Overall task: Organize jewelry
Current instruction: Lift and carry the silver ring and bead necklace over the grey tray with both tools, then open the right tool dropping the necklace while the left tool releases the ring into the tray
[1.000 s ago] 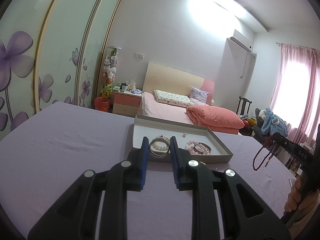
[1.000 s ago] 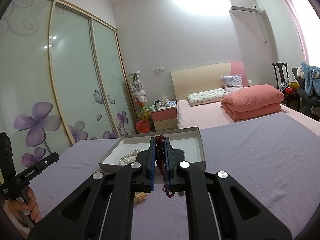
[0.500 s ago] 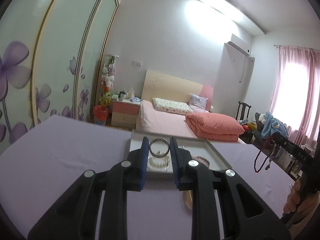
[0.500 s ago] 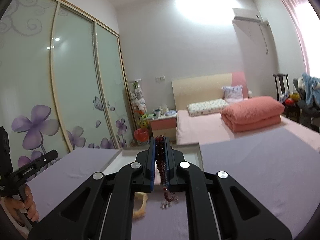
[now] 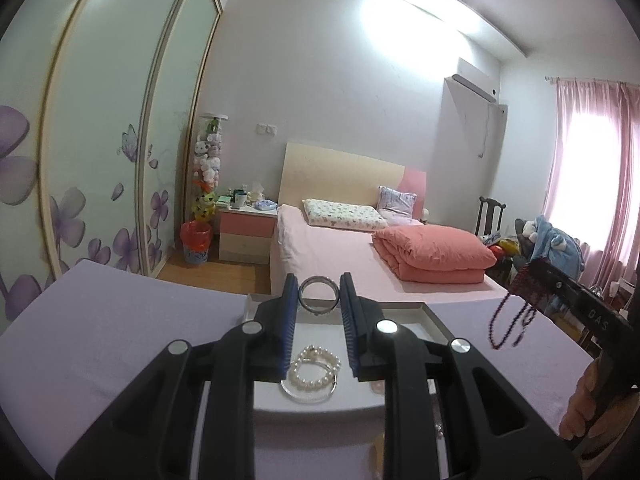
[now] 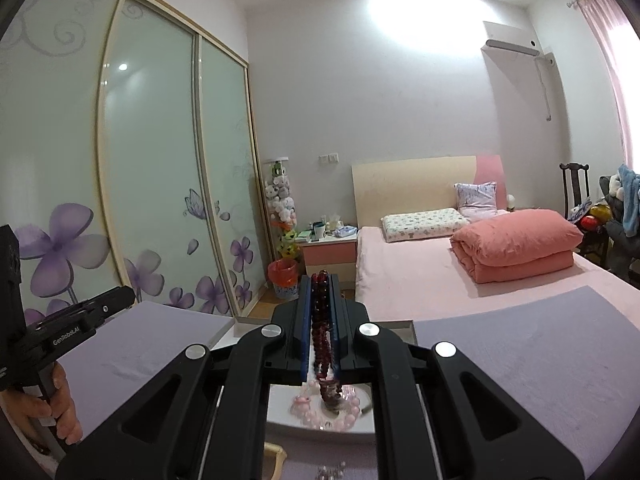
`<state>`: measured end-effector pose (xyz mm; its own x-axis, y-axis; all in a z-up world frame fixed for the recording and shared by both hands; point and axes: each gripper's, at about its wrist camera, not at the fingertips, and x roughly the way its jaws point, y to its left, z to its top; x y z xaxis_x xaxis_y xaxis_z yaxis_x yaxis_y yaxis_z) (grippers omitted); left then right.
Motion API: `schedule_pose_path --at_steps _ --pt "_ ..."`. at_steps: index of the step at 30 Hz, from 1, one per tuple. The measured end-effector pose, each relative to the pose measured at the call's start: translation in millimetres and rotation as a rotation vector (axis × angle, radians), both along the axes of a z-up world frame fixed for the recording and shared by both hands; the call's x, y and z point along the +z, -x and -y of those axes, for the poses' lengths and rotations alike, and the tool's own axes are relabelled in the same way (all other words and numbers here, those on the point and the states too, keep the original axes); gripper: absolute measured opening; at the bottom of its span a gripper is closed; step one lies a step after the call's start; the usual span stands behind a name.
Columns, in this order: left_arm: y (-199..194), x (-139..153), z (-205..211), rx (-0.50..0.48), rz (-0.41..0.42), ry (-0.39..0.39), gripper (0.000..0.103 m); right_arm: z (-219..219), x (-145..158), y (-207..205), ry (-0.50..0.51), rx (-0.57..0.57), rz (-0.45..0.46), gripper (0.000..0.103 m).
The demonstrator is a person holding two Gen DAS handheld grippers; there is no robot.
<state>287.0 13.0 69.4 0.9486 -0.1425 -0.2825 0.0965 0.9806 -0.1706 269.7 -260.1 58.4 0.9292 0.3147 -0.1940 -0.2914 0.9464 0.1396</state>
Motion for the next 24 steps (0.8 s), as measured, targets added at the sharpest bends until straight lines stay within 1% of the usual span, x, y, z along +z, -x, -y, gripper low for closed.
schedule_pose_path --at_steps 4,9,14,19,21,23,24 --pt "-25.9 -6.0 2.2 -0.002 -0.017 -0.001 0.022 -3.7 -8.4 -19.9 0.014 -0.003 -0.017 0.009" --pt "-56.7 -17.3 6.0 -0.002 -0.038 -0.006 0.022 -4.6 -19.7 -38.3 0.004 -0.004 -0.05 0.009" --pt "-73.6 -32.0 11.7 -0.005 -0.05 -0.014 0.022 -8.4 -31.5 -54.6 0.003 -0.008 -0.079 0.009" --pt "-90.2 -46.2 15.3 -0.01 -0.071 -0.017 0.022 -13.6 -42.5 -71.6 0.01 0.004 -0.127 0.01" --pt "-95.2 -50.1 16.4 -0.012 -0.079 -0.02 0.022 -12.3 -45.5 -74.4 0.0 0.013 -0.139 0.016" --pt "-99.4 -55.1 17.2 -0.015 -0.088 -0.021 0.022 -11.5 -47.4 -74.4 -0.001 0.005 -0.14 0.036" --pt "-101.6 -57.5 17.5 -0.017 -0.093 -0.02 0.022 -10.7 -47.9 -75.0 -0.002 -0.001 -0.14 0.037"
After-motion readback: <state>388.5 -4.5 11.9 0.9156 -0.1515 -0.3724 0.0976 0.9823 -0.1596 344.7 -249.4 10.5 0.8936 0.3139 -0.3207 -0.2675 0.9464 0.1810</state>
